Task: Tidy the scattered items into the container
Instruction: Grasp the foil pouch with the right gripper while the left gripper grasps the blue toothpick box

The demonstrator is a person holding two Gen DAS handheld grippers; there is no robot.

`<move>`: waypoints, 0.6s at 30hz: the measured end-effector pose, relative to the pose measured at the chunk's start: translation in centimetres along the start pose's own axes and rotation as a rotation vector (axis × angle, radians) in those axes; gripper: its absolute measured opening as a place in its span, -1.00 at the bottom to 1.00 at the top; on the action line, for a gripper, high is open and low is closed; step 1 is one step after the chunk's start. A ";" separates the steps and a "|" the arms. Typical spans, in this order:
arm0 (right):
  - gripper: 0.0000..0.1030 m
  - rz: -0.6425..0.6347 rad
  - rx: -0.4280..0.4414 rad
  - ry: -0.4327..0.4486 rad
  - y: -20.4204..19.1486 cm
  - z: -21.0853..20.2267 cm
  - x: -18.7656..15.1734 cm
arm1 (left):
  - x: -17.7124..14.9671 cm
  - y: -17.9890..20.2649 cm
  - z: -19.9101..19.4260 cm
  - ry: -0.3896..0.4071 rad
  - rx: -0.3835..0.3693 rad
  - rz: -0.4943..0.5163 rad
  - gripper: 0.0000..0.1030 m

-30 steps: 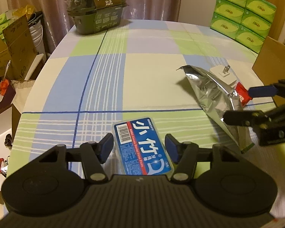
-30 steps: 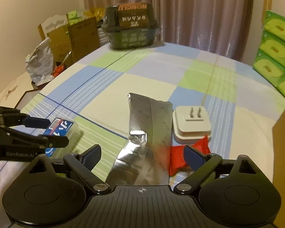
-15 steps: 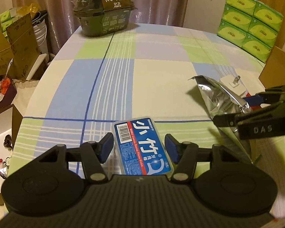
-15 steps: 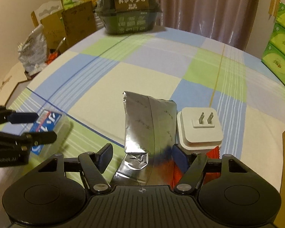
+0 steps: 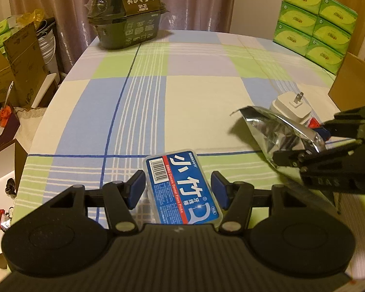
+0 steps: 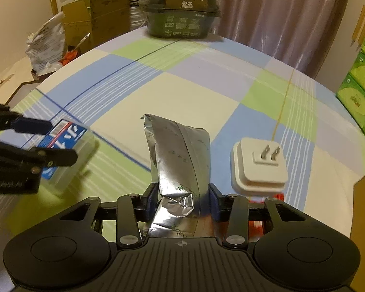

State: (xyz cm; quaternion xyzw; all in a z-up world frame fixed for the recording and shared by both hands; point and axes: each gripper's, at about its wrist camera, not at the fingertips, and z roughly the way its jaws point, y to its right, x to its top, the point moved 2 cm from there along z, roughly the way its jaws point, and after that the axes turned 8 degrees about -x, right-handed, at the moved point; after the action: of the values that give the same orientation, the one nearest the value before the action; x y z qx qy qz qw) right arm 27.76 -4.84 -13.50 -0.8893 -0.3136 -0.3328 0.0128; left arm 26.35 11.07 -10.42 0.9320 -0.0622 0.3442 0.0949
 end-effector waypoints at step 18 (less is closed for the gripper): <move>-0.23 0.101 -0.053 -0.074 2.0 -9.5 -10.4 | -3.3 7.7 -2.3 -0.069 -0.205 0.184 -0.03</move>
State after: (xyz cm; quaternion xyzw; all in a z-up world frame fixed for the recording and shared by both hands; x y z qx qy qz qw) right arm 17.32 -14.34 -11.95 -0.9157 -0.2595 -0.3069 -0.0058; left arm 21.03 4.24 -9.81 0.9190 -0.1854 0.3113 0.1554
